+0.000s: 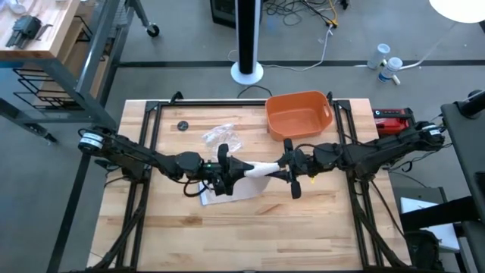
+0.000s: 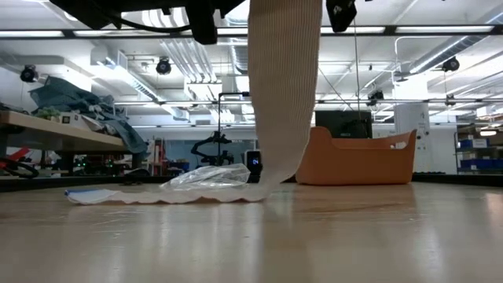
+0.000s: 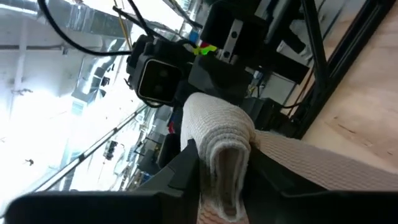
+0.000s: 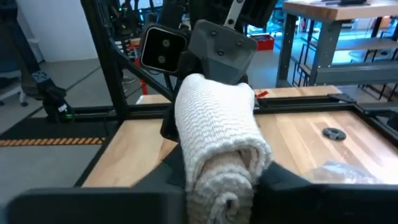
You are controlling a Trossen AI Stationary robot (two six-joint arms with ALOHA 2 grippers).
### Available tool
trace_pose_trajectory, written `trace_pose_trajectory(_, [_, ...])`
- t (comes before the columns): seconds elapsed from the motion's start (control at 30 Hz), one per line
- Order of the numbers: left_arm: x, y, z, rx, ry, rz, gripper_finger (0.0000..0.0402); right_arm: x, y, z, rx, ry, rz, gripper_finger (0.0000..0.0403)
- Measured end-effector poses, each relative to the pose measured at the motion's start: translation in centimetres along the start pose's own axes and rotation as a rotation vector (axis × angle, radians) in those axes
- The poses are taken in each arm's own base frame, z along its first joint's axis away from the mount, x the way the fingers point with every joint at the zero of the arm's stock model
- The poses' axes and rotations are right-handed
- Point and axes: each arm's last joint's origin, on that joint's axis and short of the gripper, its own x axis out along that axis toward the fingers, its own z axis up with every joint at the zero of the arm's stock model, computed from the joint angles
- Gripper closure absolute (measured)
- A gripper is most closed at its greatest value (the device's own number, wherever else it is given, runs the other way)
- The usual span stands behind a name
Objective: Roll bandage
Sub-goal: Roll the brown bandage
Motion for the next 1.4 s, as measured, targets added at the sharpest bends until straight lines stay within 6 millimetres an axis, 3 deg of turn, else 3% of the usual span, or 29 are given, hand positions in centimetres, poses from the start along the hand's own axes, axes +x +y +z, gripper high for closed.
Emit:
trace_pose_trajectory(0.13, [0.0,0.1,0.0,-0.088,0.012,0.012,0.0304,0.0,-0.1,0.0,0.005,-0.007,-0.036,0.0344])
trace_pose_trajectory(0.4, [-0.4,1.1,0.0,-0.505,0.112,0.148,0.0268,-0.3,-0.3,0.5,0.023,-0.032,-0.111,0.0344])
trace_pose_trajectory(0.7, [-1.0,1.8,0.1,-0.539,0.15,0.123,0.0239,-1.1,-0.4,0.8,0.13,-0.044,-0.141,0.0344])
trace_pose_trajectory(0.9, [-1.1,1.5,-0.3,-0.522,0.23,0.13,0.0238,-3.1,-0.9,1.8,0.324,-0.07,-0.165,0.0344])
trace_pose_trajectory(1.03, [-1.0,1.6,-0.7,-0.531,0.24,0.141,0.0243,-4.3,-1.0,2.3,0.368,-0.051,-0.086,0.0344])
trace_pose_trajectory(1.17, [-0.9,1.8,-0.8,-0.62,0.203,0.167,0.0246,-4.5,-0.6,2.7,0.341,-0.052,0.061,0.0344])
trace_pose_trajectory(1.27, [-0.8,2.0,-0.2,-0.704,0.048,0.097,0.0236,-4.2,-0.4,2.6,0.288,-0.039,0.159,0.0344])
trace_pose_trajectory(1.4, [-0.8,2.5,0.6,-0.766,-0.123,0.042,0.0216,-3.2,-0.4,1.9,0.216,-0.005,0.165,0.0344])
